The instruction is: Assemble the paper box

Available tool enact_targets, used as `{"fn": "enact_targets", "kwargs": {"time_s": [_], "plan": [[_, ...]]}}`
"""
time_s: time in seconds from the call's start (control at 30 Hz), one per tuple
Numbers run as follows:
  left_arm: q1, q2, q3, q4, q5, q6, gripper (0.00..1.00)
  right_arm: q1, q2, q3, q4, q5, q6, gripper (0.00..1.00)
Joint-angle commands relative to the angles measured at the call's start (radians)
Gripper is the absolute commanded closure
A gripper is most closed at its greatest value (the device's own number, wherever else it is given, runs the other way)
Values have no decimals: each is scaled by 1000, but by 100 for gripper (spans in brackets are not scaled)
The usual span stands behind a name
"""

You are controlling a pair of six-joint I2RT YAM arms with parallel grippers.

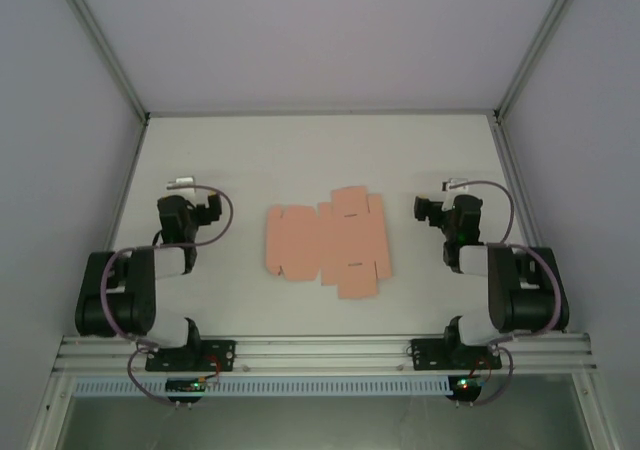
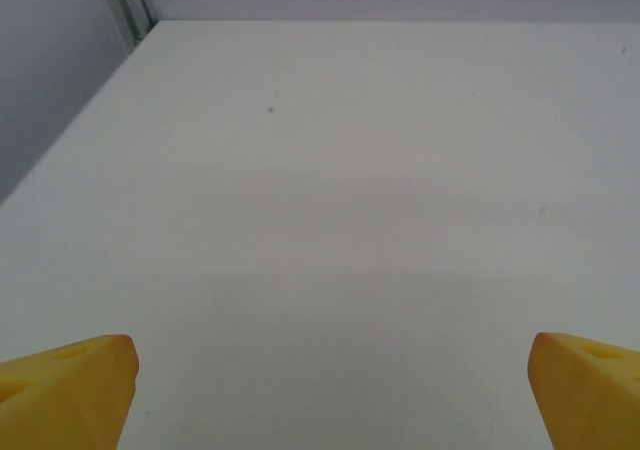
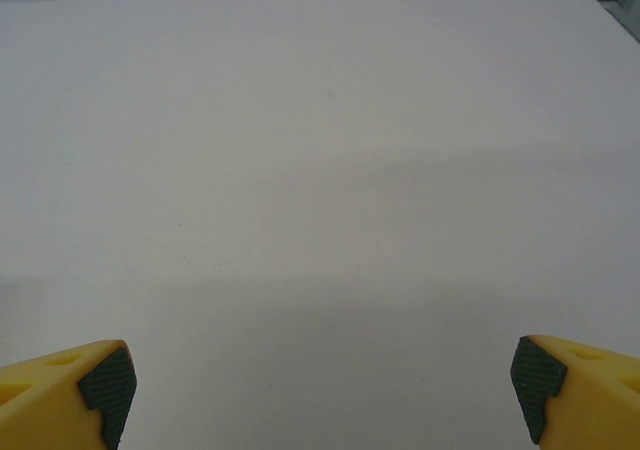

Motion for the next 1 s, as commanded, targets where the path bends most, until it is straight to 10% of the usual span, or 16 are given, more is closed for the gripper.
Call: {"fn": "enact_targets", "kwargs": {"time_s": [0.0,0.23,0.47,0.8,0.97], "plan": [[2,-115,118,-279,0,-89,0,20,-128,185,-381,91,79,1],[-125,-187,213,-580,216,-316,1,182,-217,367,-865,-165,368,29],[-222,-140,205,-687,442,-426,1,452,-65,310,-758,-295,445,49],[-305,102,198,-516,751,-531,1,462,236,247,-607,-295,466,56],[-330,198,212,-392,826,-587,21,460,271,197,-540,-280,498,56]]}}
